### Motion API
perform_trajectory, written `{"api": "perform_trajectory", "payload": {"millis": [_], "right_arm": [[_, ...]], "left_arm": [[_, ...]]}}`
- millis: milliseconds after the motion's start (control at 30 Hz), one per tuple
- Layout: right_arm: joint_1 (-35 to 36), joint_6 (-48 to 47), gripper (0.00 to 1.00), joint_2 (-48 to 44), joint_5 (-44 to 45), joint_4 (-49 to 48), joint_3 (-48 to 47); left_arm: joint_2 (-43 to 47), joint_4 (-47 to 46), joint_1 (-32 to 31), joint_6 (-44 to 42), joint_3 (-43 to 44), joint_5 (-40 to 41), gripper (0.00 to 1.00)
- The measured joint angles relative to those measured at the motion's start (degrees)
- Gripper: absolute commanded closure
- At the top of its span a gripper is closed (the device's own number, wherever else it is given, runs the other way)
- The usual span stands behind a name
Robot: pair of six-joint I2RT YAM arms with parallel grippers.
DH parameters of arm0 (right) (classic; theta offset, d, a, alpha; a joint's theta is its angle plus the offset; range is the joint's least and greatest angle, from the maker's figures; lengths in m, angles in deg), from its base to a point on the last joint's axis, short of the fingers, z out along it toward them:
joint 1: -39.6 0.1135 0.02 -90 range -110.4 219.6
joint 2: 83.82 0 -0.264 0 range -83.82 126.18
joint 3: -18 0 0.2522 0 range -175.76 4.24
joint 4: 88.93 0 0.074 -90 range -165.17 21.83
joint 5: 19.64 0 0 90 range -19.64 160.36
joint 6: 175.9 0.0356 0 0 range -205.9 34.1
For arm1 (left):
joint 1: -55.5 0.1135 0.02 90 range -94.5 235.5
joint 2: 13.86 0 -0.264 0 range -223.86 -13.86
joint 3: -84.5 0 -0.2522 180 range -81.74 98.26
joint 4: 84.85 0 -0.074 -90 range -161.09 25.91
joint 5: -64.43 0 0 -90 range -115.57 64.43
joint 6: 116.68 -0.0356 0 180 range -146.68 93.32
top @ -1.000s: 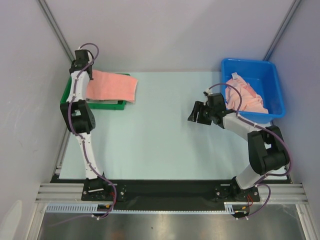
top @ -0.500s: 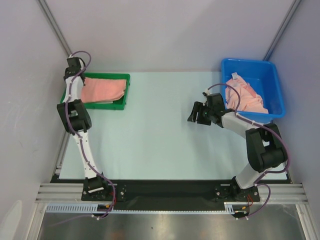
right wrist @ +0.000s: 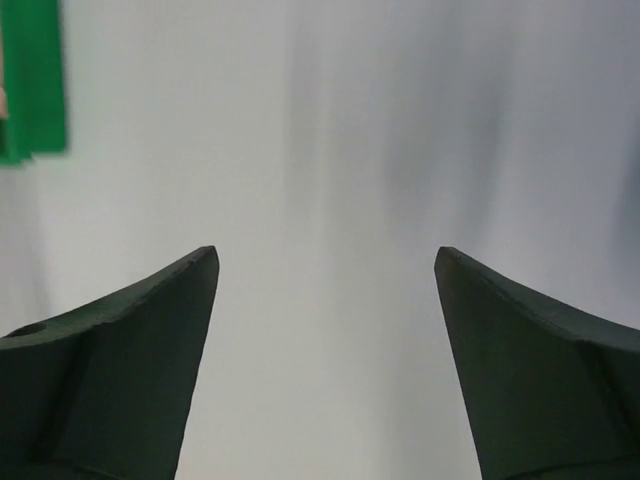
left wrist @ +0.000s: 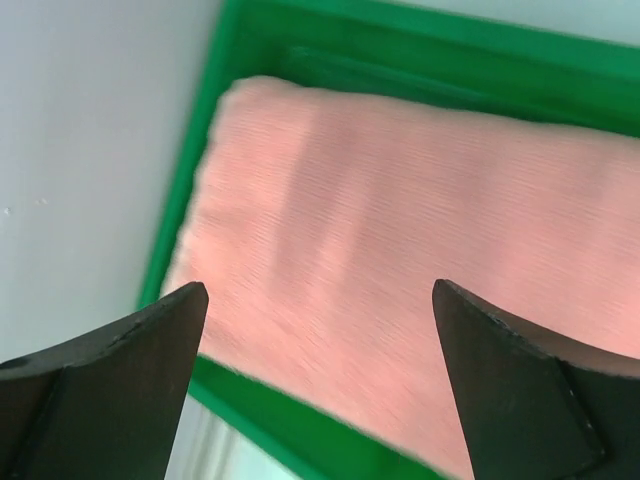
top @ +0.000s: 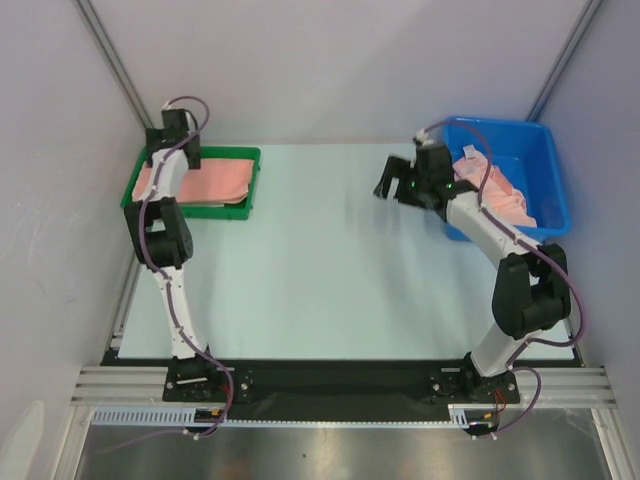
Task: Fold and stack the towels
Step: Neatly place the folded towel into the bin, then grab crumpled towel
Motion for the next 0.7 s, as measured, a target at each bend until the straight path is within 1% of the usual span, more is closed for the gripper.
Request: {"api": "perform_trajectory", "payload": {"millis": [33, 133, 233, 300, 400, 433, 467, 567, 667, 700], "right_arm": [[-0.33, -0.09, 0.00, 0.55, 1.84, 1.44, -4.50], [-2.73, -0.85, 0.00, 2.54, 7.45, 5.07, -17.29], [-7.17, -1.92, 0.00, 6.16, 12.74, 8.00, -29.22], [-10.95, -2.62, 0.00, 9.44, 15.82, 10.23, -35.21], [-16.26, -4.46, 0.03, 15.12, 19.23, 12.50, -39.95], [-17.62, -5.11, 0.08, 16.76, 19.52, 12.39, -40.33], [-19.39, -5.81, 0.11, 18.88, 19.52, 12.39, -40.48], [-23.19, -6.91, 0.13, 26.51, 18.95, 12.74, -42.45], [-26.29, -7.56, 0.16, 35.60, 17.92, 14.16, -47.21], [-27.06, -7.58, 0.22, 38.38, 17.29, 15.13, -48.76]], "left_arm": [[1.53, 1.14, -1.77, 0.87, -0.81, -0.07, 0.00], [7.78, 5.18, -8.15, 5.14, -3.06, -2.05, 0.00], [17.49, 6.25, -13.92, 10.47, -9.86, -10.64, 0.00], [25.59, 4.33, -16.68, 13.84, -17.66, -18.25, 0.00], [37.11, 2.23, -17.64, 18.60, -29.57, -27.69, 0.02], [40.15, 1.42, -17.57, 19.65, -33.38, -29.75, 0.02], [42.62, 1.16, -17.62, 20.61, -36.74, -31.43, 0.02], [45.92, 0.96, -18.45, 22.40, -43.23, -36.00, 0.03], [46.05, 1.31, -20.46, 22.97, -47.08, -39.65, 0.03], [46.03, 1.86, -21.05, 23.04, -47.82, -40.50, 0.04]]}}
